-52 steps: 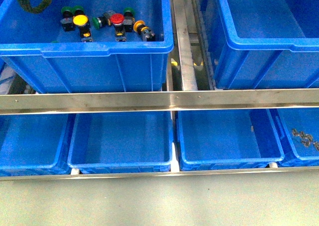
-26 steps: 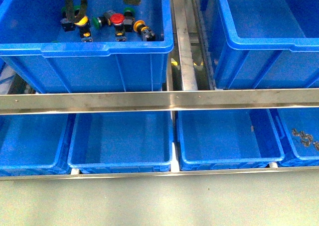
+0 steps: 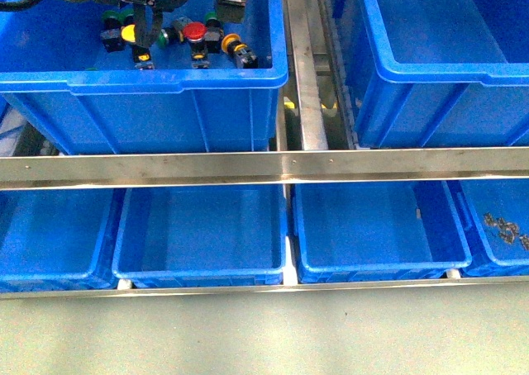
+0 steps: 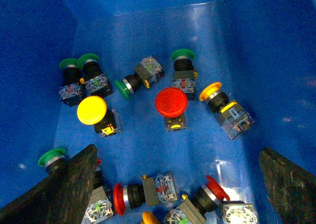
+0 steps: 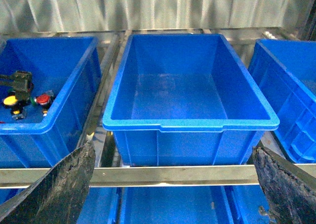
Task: Pick red and yellow buttons and place in box
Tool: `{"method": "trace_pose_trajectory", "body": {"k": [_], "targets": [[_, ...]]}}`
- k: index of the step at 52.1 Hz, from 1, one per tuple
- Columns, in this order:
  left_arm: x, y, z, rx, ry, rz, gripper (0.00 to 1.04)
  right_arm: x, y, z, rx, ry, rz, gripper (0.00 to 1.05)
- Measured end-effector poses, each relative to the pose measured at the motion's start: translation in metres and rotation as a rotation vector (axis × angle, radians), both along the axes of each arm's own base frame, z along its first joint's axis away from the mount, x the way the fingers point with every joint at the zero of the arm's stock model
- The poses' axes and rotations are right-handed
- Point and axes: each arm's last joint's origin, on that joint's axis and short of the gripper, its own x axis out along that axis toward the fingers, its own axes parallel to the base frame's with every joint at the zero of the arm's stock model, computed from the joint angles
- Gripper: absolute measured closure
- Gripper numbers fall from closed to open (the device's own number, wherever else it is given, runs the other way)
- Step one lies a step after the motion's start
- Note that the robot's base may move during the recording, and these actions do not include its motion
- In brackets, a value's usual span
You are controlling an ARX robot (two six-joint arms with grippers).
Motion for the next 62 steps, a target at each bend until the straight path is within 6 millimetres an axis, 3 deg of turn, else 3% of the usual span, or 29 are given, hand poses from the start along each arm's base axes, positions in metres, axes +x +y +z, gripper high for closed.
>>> {"method": "trace_pose_trajectory", "body": {"k": [35,62], "targets": [[0.037,0.006,-0.009,-0.023,0.032,-0.007,0.08,0.000,0.000,0.000,0.000,0.000,0.000,0.07],[0.059,0.018,-0.031,-0.044,0.054,-0.016,0.08,0.000,0.000,0.000,0.000,0.000,0.000,0.07]]}}
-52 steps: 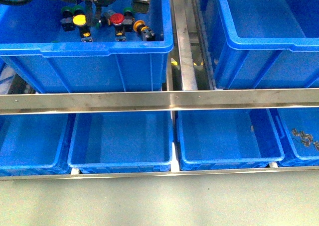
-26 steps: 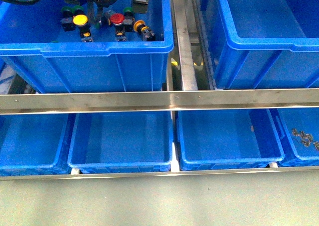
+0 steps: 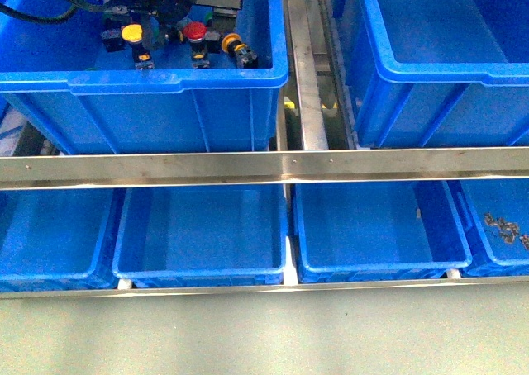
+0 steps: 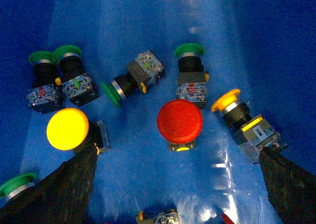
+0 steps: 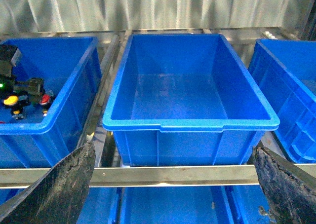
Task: Pick red and yellow buttons and place in box
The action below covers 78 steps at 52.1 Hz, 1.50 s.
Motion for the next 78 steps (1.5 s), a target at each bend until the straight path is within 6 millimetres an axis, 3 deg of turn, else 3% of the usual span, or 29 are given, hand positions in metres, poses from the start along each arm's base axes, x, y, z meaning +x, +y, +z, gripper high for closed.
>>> {"method": "trace_pose_trajectory", "body": {"k": [78], "targets": [[0.031,-0.007,-0.011,-0.007,0.009,-0.042,0.08,0.000,0.000,0.000,0.000,0.000,0.000,0.07]]}}
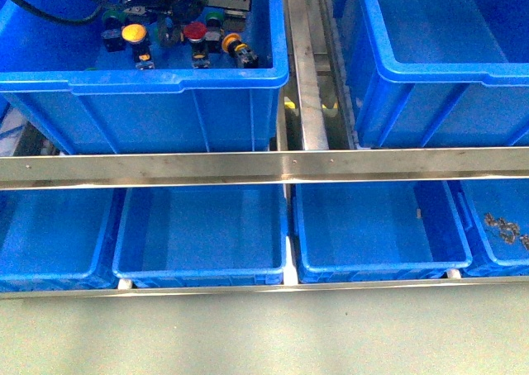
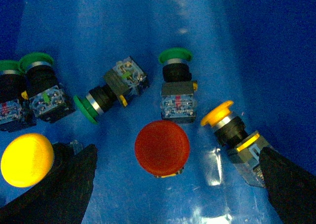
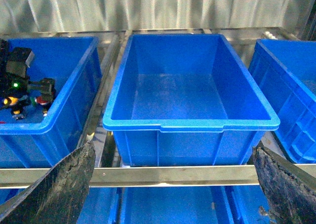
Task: Pick red and yellow buttons and place in box
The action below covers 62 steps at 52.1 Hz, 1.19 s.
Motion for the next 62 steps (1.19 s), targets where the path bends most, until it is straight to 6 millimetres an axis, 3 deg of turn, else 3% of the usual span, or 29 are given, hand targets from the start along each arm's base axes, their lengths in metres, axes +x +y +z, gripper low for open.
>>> {"method": "trace_pose_trajectory", "body": {"k": [62], "targets": [[0.027,0.005,-0.019,-0.029,0.061,0.020,0.08,0.000,0.000,0.000,0.000,0.000,0.000,0.07]]}}
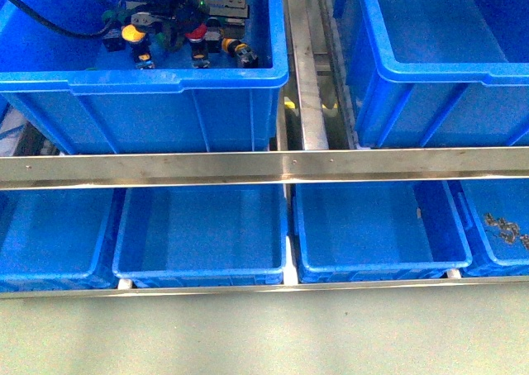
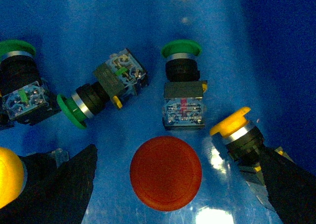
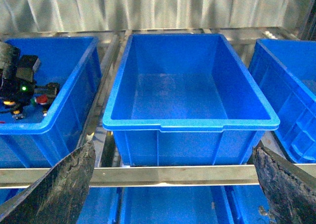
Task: Pick red and yellow buttons and place in box
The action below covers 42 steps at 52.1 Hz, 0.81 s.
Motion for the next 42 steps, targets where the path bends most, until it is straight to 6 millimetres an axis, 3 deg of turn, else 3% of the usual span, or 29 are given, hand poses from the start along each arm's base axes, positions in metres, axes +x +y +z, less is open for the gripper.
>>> {"method": "trace_pose_trajectory", "body": {"k": [42], "targets": [[0.007,0.009,-0.018,-0.033,0.057,0.031,0.08,0.000,0.000,0.000,0.000,0.000,0.000,0.07]]}}
